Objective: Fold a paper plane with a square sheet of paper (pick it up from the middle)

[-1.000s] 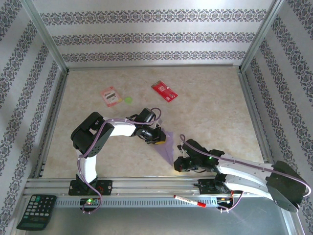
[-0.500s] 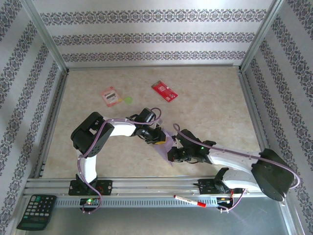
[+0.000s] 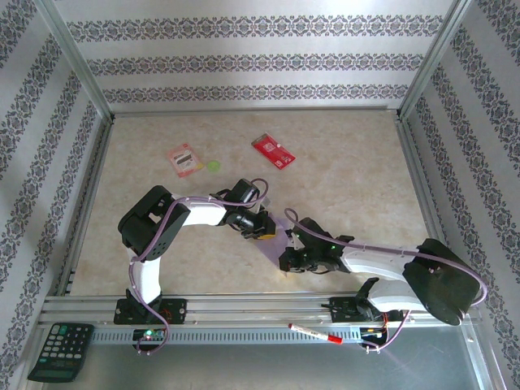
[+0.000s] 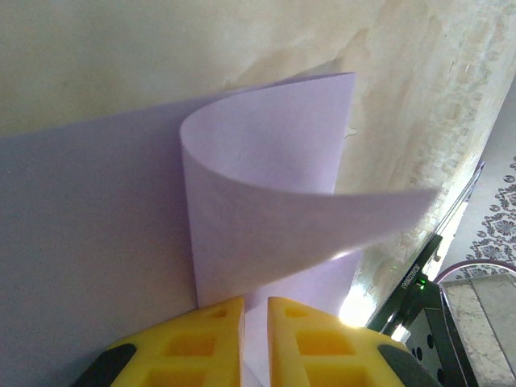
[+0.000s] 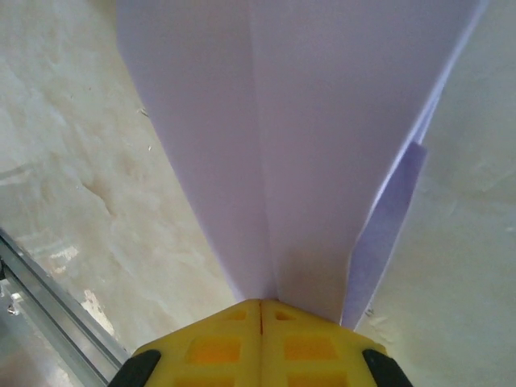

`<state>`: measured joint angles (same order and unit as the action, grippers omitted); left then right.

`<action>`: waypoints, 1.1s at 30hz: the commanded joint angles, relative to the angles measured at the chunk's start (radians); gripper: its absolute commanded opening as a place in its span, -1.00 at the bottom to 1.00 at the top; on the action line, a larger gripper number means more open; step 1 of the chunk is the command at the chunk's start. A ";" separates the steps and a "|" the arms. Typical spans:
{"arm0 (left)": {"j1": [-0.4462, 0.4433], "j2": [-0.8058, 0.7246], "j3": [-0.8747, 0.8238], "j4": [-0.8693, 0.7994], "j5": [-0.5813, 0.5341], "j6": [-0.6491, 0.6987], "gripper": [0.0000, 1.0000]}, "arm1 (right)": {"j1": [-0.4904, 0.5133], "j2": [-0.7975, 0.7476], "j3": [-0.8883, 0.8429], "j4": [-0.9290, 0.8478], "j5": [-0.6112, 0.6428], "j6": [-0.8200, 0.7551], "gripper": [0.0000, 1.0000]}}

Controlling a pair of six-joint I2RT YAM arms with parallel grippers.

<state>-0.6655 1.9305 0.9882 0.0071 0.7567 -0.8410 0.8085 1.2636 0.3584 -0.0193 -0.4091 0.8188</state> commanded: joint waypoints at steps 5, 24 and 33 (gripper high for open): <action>0.010 0.063 -0.011 -0.107 -0.071 0.026 -0.68 | 0.004 -0.044 -0.091 -0.035 -0.004 0.029 -1.00; 0.013 0.064 -0.015 -0.111 -0.071 0.032 -0.68 | -0.047 -0.175 0.014 -0.031 -0.051 0.063 -1.00; 0.013 0.065 -0.013 -0.117 -0.069 0.035 -0.68 | -0.076 0.062 0.065 0.041 -0.087 0.008 -1.00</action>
<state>-0.6609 1.9339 0.9939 -0.0036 0.7654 -0.8303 0.7414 1.2873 0.4049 -0.0051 -0.4706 0.8635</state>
